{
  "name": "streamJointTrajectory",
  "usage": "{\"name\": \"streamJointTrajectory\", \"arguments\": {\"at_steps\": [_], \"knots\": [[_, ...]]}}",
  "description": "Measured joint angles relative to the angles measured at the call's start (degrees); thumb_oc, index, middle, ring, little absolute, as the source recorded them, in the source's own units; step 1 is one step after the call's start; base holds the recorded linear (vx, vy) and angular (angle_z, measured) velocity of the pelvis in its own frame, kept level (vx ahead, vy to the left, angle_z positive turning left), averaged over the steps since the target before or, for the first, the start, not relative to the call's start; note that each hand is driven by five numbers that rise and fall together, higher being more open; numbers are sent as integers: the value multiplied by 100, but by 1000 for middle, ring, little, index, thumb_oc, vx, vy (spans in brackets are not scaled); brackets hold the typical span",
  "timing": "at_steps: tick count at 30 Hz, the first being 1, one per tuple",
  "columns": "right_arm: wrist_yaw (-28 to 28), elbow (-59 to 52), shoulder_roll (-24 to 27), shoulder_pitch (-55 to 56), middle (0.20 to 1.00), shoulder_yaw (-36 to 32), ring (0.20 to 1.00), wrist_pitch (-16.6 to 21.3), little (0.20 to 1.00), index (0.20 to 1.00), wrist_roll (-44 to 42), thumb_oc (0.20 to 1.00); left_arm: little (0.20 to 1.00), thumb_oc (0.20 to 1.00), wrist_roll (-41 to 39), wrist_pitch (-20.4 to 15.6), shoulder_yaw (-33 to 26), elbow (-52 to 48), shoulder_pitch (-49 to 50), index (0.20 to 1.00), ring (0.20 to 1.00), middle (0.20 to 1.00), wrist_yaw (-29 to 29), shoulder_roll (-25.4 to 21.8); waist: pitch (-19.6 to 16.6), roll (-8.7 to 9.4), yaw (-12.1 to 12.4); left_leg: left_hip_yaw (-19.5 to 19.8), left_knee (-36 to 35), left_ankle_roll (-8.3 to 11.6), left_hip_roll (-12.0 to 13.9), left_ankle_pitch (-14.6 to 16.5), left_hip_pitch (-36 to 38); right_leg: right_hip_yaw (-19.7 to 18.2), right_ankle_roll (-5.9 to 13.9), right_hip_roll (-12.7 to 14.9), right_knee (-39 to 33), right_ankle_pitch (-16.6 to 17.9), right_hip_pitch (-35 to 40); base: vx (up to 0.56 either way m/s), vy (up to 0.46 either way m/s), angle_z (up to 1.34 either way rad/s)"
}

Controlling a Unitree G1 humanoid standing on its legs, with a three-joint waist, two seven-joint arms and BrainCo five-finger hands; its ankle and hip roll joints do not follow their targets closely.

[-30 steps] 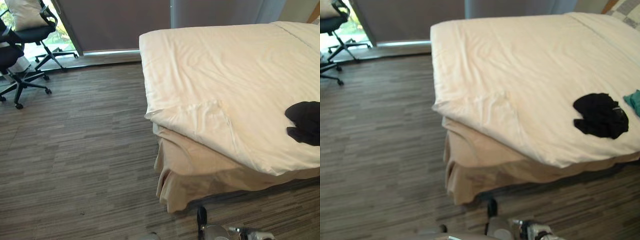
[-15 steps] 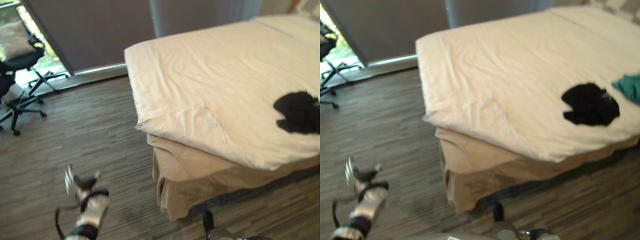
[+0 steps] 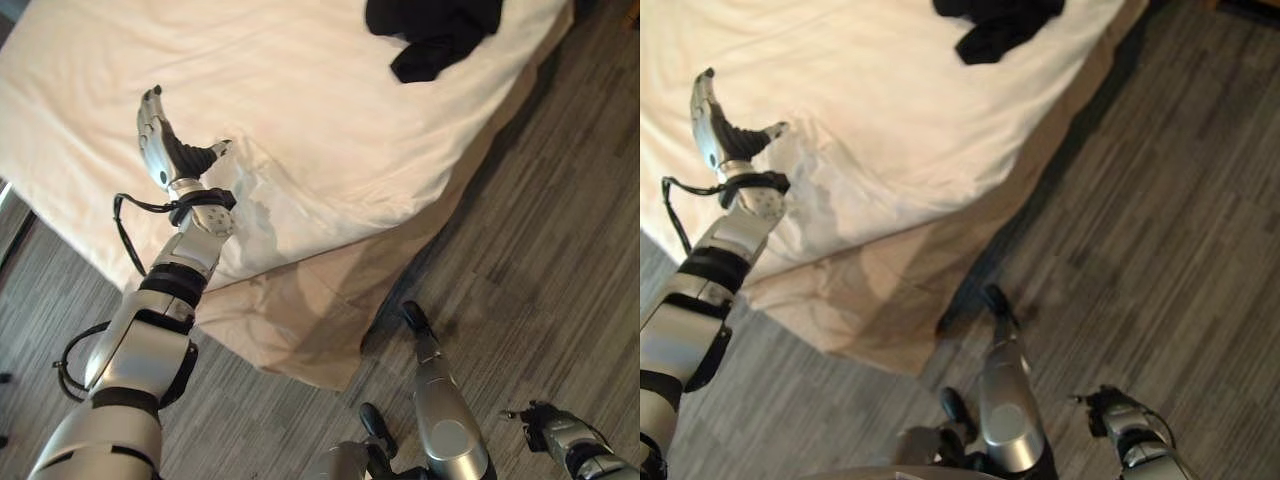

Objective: Tidy up the quilt and then pick up the clothes from the bed and put them into the laundry hamper.

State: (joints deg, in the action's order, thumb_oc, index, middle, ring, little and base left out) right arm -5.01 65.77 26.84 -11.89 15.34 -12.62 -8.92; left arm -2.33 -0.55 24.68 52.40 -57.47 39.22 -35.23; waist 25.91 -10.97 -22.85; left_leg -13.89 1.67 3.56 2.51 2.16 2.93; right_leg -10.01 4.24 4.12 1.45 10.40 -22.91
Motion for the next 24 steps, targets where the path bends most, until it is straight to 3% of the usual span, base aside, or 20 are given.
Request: {"name": "streamJointTrajectory", "arguments": {"at_steps": [1,2,5,7,8,9,12,13,14,15,16,17,18,20,21,23,24], "knots": [[1,6,-5,-166,1000,68,1000,34,1000,1000,0,1000,1000,1000,-191,545,221,374,-316,1000,1000,1000,-205,149,153,76,-47,-133,166,9,2,29,-201,-119,-18,-8,95,11,-227,-92,-15,-34],[-16,-97,-39,-285,1000,97,1000,126,1000,1000,5,1000,1000,1000,-408,1358,193,538,-338,1000,1000,1000,-476,481,309,173,-50,-103,263,15,1,34,-286,-139,-151,-15,100,178,-258,-79,-46,-31],[-123,-515,-70,-368,1000,351,1000,165,1000,1000,-19,1000,1000,1000,-424,2149,125,984,-247,1000,1000,1000,-545,644,338,197,-44,-100,57,48,151,46,-268,-43,-212,-93,101,204,-196,-54,-15,9],[-166,-676,-74,-477,1000,429,1000,145,1000,1000,-69,1000,1000,1000,-423,2440,136,1261,-280,1000,1000,1000,-508,674,336,195,-38,-98,-101,19,232,25,-274,30,-212,-116,101,206,-144,-46,5,15],[-222,-756,-90,-581,1000,430,1000,152,1000,1000,-80,1000,291,291,-422,2687,140,1343,-212,291,291,291,-412,698,329,201,4,-96,-172,27,280,55,-244,54,-209,-151,105,207,-104,-50,9,5],[-245,-826,-84,-617,1000,468,1000,135,1000,1000,-80,1000,200,200,-417,2815,140,1374,-195,200,200,200,-326,728,325,205,9,-102,-209,13,271,74,-184,62,-203,-151,104,209,-83,-42,9,5],[-281,-886,-140,-609,1000,572,1000,101,1000,1000,-126,1000,200,200,-424,3121,172,1384,-121,200,200,200,-38,780,289,283,93,-120,-426,19,201,183,-75,117,-192,-102,70,206,-101,-58,13,1],[-299,-843,-164,-586,1000,605,1000,78,1000,1000,-134,1000,200,200,-426,3195,179,1389,-110,200,200,200,11,766,280,301,125,-137,-471,18,164,182,-79,145,-88,-56,-13,130,-100,-50,22,-16],[-313,-824,-169,-594,1000,640,1000,39,1000,1000,-163,1000,200,200,-425,3218,176,1394,-104,200,200,200,49,752,279,298,139,-158,-483,13,171,184,-111,209,37,-26,-83,40,-103,-58,45,-31],[-348,-779,-190,-634,1000,679,1000,-34,1000,1000,-270,1000,200,200,-423,3222,133,1393,-81,200,200,200,109,729,233,226,231,-279,-474,10,331,188,-225,302,59,-125,364,-59,-391,-38,33,-28],[-351,-731,-222,-614,1000,677,1000,-57,1000,1000,-288,1000,200,200,-425,3217,138,1393,-63,200,200,200,128,715,212,197,248,-302,-440,8,408,184,-291,334,-88,-190,1085,-140,-665,-67,43,10],[-352,-700,-261,-400,1000,680,1000,-134,1000,1000,-295,1000,200,200,-439,3163,139,1391,-5,200,200,200,138,704,85,333,180,-237,-435,-11,340,155,-258,225,-145,-109,1453,-604,-568,-46,23,13],[-371,-635,-265,-374,1000,664,1000,-161,1000,1000,-289,1000,200,200,-497,3035,82,1379,48,200,200,200,150,631,60,319,299,-246,-451,-49,417,78,-276,205,-164,-224,1322,-563,-557,-62,13,10],[-419,-624,-242,-369,1000,657,1000,-144,1000,1000,-278,1000,200,200,-779,2710,-108,1385,121,200,200,200,156,539,47,338,321,-237,-455,62,544,-118,-273,231,-213,-309,912,-297,-279,-69,-16,-12],[-419,-624,-242,-369,1000,657,1000,-144,1000,1000,-278,1000,200,200,-779,2710,-108,1385,121,200,200,200,156,539,47,338,321,-237,-455,62,544,-118,-273,231,-213,-309,912,-297,-279,-70,-29,21],[-489,-625,-226,-363,1000,661,1000,-108,1000,1000,-233,1000,200,200,-1011,1703,-392,843,331,200,200,200,279,608,45,344,344,34,-432,112,638,-178,-211,457,-272,-284,539,-202,123,-60,-65,41],[-498,-623,-239,-337,1000,651,1000,-96,1000,1000,-227,1000,200,200,-1013,1428,-450,500,445,200,200,200,342,661,43,348,415,82,-432,115,649,-180,-171,527,-268,-271,492,-188,206,-69,-114,47]]}}
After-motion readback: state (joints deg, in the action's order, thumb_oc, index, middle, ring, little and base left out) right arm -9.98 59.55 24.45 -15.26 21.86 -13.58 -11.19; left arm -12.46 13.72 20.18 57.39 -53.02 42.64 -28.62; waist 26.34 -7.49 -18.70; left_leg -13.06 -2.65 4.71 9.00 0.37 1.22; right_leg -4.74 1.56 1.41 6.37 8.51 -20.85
